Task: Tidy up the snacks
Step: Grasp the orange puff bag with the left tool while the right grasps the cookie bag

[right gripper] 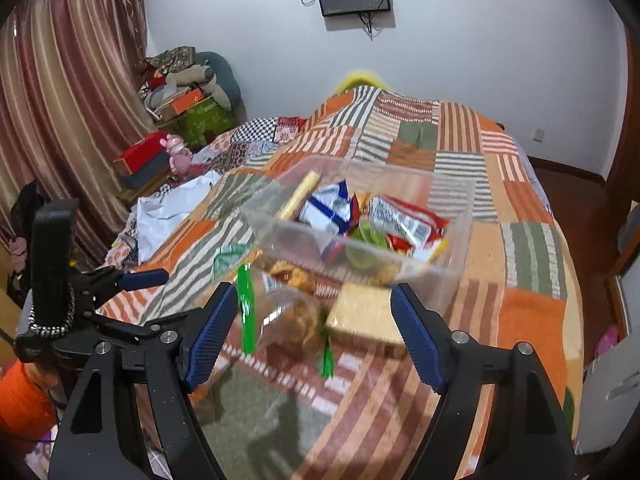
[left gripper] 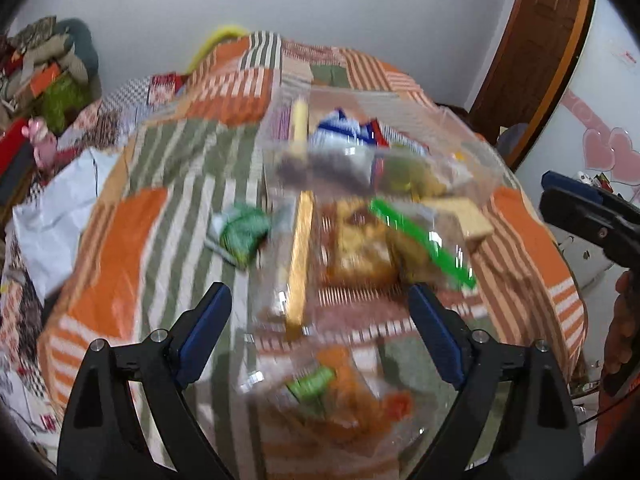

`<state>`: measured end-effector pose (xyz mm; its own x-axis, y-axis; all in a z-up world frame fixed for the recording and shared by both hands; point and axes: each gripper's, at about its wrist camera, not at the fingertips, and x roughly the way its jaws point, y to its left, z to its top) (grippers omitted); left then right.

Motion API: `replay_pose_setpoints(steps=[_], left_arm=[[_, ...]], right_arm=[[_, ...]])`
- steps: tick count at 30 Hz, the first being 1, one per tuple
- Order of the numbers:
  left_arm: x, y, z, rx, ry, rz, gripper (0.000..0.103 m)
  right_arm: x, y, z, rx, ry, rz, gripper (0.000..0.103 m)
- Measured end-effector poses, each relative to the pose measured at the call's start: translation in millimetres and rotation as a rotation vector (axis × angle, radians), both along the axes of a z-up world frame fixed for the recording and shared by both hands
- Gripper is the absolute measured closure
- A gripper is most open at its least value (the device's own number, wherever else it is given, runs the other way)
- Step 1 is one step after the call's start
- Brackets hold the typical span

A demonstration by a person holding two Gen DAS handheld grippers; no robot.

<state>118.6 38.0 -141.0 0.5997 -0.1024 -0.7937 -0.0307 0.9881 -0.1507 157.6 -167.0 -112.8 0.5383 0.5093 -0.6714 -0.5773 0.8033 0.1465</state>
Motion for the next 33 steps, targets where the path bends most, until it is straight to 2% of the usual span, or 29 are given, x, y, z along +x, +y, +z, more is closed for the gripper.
replay_pose_setpoints(steps=[6, 14, 21, 27, 28, 29, 31, 32, 33], left_arm=[[-11.9, -13.0, -19.1, 0.011, 0.064, 0.026, 0.012], [-25.3, -4.6, -31.7, 0.058, 0.072, 0.073, 0.012], [-33.6, 24.4, -43.6, -0.033, 0.105, 0.128, 0.011], [-40.9, 19.7, -49.0, -0.012, 0.076, 0.093, 0.012], [-41.6, 19.2, -48.6, -0.014, 0.064, 0.086, 0.013], [-42.3, 19.3, -48.1, -0.022, 0.056, 0.084, 0.021], [-42.8, 19.7, -46.4, -0.041, 0.039, 0.071, 0.038], [-42.8, 19.5, -45.2, -0.057, 0.034, 0.057, 0.051], [-42.7, 18.8, -44.1, -0.061, 0.035, 0.051, 0.052]], right_arm=[[-14.0, -4.9, -9.1, -0.003, 0.027, 0.012, 0.026], [-18.6, 4.3, -23.5, -0.007, 0.07, 0.034, 0.024], [-13.7, 19.1, -35.5, -0.024, 0.098, 0.045, 0.024], [-4.3, 34.0, -43.6, -0.044, 0.103, 0.044, 0.024], [-2.8, 36.5, -45.0, -0.047, 0.105, 0.044, 0.024], [-2.1, 38.2, -45.9, -0.048, 0.105, 0.044, 0.024], [-0.4, 42.1, -48.3, -0.052, 0.105, 0.042, 0.024], [0.4, 43.9, -49.6, -0.053, 0.107, 0.043, 0.024], [1.2, 45.1, -51.1, -0.054, 0.11, 0.043, 0.024]])
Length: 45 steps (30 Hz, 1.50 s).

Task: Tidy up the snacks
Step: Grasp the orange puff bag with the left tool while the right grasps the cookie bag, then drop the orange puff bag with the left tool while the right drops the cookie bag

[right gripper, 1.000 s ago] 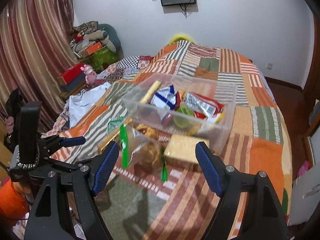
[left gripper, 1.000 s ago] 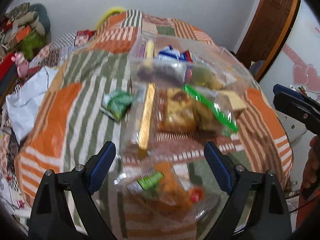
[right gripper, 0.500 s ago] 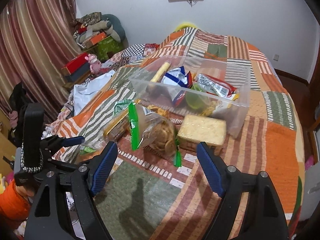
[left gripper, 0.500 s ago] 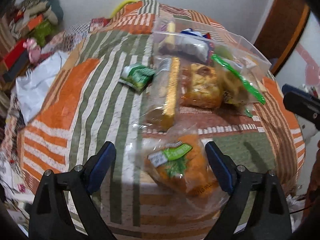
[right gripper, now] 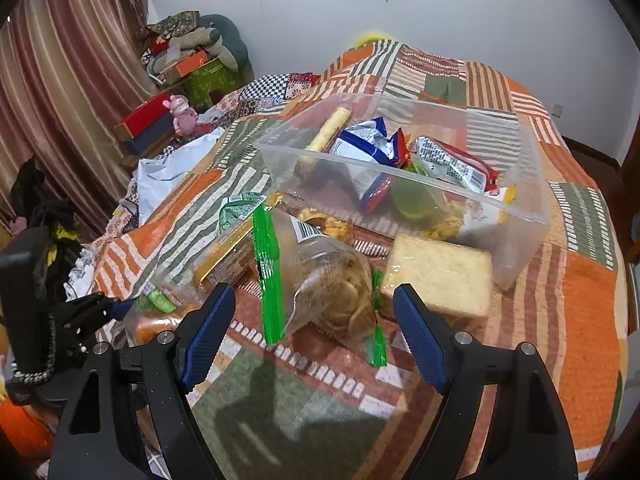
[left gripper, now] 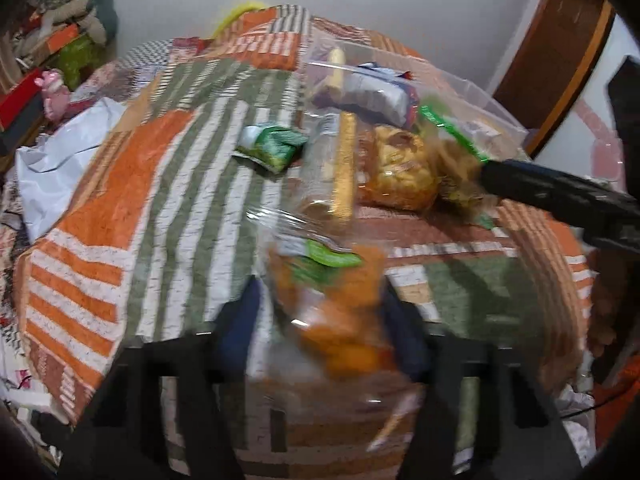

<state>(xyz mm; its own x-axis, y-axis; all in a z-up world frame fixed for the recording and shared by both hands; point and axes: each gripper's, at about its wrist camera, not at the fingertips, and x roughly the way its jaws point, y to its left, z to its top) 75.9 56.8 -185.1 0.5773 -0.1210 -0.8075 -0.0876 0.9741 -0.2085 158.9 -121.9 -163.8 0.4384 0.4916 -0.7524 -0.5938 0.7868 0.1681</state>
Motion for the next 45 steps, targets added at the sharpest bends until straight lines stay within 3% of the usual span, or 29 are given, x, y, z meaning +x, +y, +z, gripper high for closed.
replay_pose_setpoints(steps=[2, 7, 16, 33, 45], left_arm=[[-0.3, -0.6, 1.6, 0.005, -0.004, -0.008, 0.053], [-2.6, 3.4, 7.7, 0.005, -0.02, 0.002, 0.053], [-0.6, 14.4, 30.8, 0.014, -0.089, 0.037, 0.053], [18.6, 19.5, 64.7, -0.002, -0.19, 0.06, 0.053], [44.7, 3.2, 98.4, -0.008, -0.282, 0.043, 0.053]], right_arm=[[3.0, 2.4, -4.9, 0.0, 0.017, -0.002, 0.025], [10.7, 4.7, -13.7, 0.005, 0.045, -0.013, 0.043], [15.2, -1.2, -11.8, 0.016, 0.025, -0.04, 0.062], [1.1, -9.7, 30.7, 0.082, -0.094, -0.034, 0.064], [14.6, -44.7, 58.6, 0.147, -0.159, -0.112, 0.064]])
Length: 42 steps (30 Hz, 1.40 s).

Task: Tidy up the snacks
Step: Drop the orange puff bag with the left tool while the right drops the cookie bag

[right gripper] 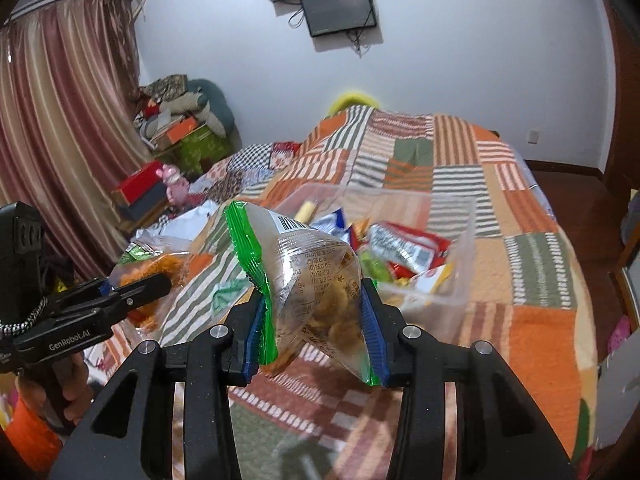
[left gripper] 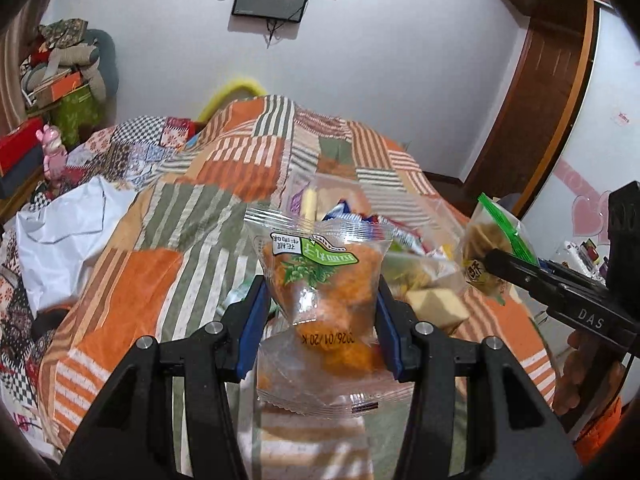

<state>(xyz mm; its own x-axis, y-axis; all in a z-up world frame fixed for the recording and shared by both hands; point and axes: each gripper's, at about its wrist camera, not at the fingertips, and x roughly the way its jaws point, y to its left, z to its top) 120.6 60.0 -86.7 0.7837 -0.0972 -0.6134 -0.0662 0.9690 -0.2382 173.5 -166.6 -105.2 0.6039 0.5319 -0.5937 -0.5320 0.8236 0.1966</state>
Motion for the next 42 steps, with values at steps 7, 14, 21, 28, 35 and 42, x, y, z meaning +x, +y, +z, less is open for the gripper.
replay_pose_setpoints(steps=[7, 14, 21, 28, 35, 42], left_arm=[[27.8, -8.2, 12.1, 0.008, -0.024, -0.017, 0.053], [58.6, -20.5, 19.3, 0.018, -0.032, -0.045, 0.053], [86.1, -35.6, 18.7, 0.042, -0.03, -0.072, 0.053], [111.9, -46.6, 10.5, 0.038, -0.005, -0.111, 0.053], [139.1, -59.0, -1.6, 0.049, 0.009, -0.14, 0.053], [171.0, -61.2, -17.6, 0.046, 0.046, -0.132, 0.053]], right_arm=[[8.4, -18.5, 10.1, 0.019, -0.03, -0.041, 0.064], [18.0, -30.4, 19.5, 0.037, -0.058, -0.067, 0.063], [32.1, -36.8, 24.1, 0.047, -0.071, -0.079, 0.063], [48.2, -37.3, 20.5, 0.043, -0.057, -0.082, 0.063], [65.8, -30.8, 8.4, 0.036, -0.016, -0.076, 0.063], [86.0, -22.1, -8.3, 0.013, 0.031, -0.067, 0.063]])
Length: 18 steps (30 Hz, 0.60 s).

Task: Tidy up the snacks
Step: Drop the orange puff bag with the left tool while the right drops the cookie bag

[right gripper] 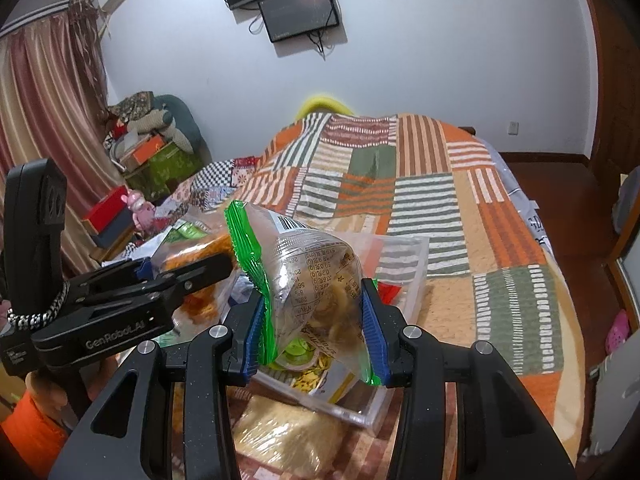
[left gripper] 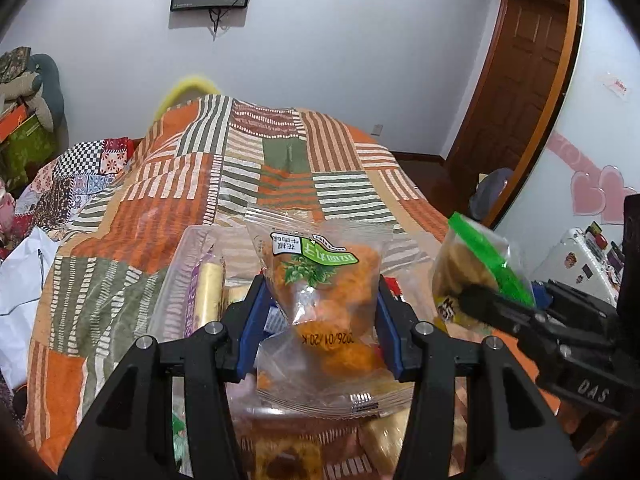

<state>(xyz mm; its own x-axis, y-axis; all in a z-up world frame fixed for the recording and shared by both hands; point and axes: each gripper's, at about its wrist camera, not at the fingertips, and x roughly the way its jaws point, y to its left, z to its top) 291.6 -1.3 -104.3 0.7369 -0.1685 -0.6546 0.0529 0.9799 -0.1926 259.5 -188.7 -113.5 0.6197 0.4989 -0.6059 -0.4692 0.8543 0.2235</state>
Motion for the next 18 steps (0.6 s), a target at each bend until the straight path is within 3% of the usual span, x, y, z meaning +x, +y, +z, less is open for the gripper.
replay_pose_setpoints(steps=[18], left_arm=[[42.8, -8.4, -32.3, 0.022, 0.072, -0.007, 0.052]], right_arm=[[36.4, 20.1, -25.9, -0.042, 0.098, 0.024, 0.063]])
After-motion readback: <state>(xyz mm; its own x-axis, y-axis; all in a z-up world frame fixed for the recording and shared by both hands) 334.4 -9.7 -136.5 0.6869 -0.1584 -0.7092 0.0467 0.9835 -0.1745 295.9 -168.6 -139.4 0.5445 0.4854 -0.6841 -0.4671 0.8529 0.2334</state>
